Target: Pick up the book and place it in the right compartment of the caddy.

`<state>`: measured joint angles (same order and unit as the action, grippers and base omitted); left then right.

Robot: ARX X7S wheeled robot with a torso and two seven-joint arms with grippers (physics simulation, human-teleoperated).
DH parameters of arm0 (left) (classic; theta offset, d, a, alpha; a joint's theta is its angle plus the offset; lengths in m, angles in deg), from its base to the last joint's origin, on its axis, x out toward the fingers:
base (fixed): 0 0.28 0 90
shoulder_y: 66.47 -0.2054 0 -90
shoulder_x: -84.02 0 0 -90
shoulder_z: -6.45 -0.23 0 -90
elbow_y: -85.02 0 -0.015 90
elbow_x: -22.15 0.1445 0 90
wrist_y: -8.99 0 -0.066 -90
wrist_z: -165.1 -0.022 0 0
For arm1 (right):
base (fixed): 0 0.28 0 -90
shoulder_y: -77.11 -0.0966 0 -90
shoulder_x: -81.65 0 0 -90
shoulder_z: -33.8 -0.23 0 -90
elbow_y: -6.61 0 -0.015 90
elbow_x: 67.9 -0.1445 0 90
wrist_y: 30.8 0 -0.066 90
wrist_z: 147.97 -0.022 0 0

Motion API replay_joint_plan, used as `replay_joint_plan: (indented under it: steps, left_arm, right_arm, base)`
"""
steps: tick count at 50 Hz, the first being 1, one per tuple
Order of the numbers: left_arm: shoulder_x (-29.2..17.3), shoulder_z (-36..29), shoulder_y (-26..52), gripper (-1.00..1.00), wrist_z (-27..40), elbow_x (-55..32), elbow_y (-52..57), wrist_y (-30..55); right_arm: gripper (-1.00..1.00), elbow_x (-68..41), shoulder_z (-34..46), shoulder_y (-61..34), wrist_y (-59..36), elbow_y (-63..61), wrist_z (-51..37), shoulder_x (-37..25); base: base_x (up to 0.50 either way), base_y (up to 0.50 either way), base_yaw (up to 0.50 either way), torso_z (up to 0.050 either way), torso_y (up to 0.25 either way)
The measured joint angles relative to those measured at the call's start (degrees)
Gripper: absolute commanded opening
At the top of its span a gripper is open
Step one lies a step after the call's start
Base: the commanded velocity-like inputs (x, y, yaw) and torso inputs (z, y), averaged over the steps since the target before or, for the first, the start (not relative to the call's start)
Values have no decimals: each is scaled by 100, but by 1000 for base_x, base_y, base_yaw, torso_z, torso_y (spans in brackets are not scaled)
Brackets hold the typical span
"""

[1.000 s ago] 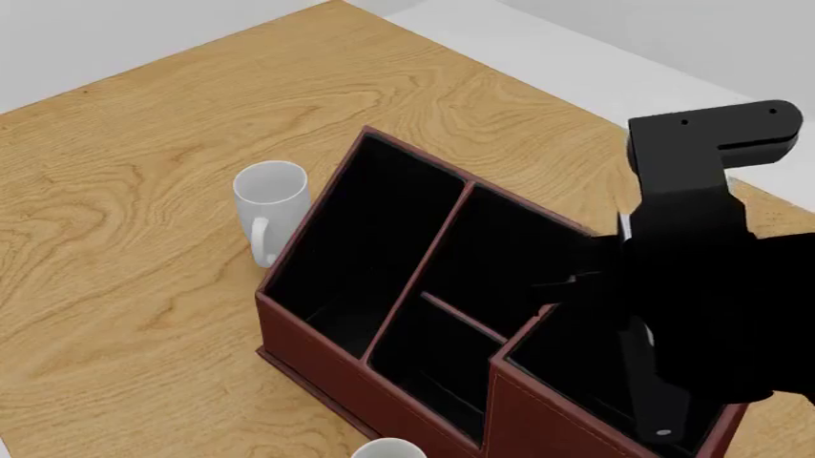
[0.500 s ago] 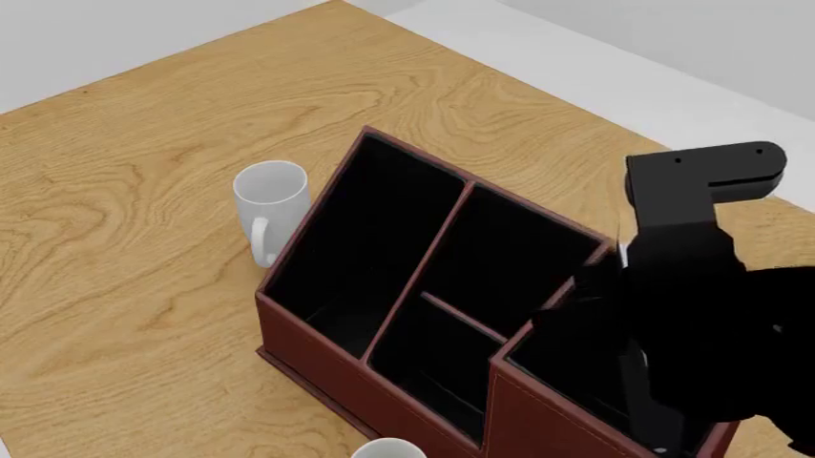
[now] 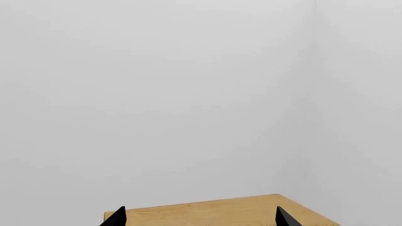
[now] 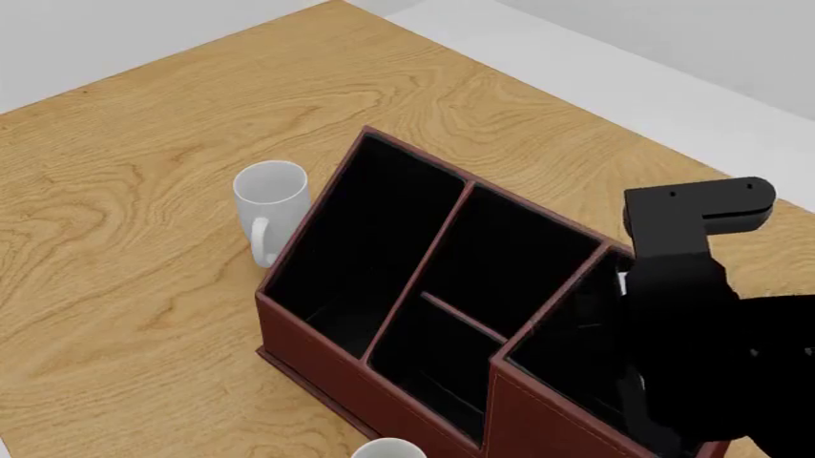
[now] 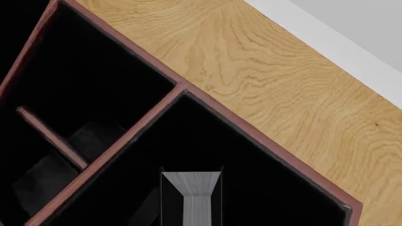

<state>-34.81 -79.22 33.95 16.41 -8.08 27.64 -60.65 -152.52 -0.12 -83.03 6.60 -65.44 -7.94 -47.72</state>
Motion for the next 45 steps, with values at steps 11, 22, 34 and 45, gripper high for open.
replay_joint_plan:
  steps: [11,22,34,45]
  left_arm:
    - [5,-47,25,100,-5,25,-38,-12]
    - [0,-60,19,100,-1,23,-32,-19]
    - [-12,-44,6,100,10,-9,-3,-19]
    - [-36,13,-22,100,33,-79,72,-4]
  right_arm:
    - [100,169,-75,-58,-46,3,16,-19]
    - [100,134,-165,-142,-147,-163,-152,-125]
    - [100,-138,-299,-372,-427,-462,-524,-290]
    - [100,-532,-464,-596,-691,-776,-972,-471]
  base:
    - [0,0,0,1,0]
    - [0,0,0,0,0]
    - [0,0,0,0,0]
    - [0,0,0,0,0]
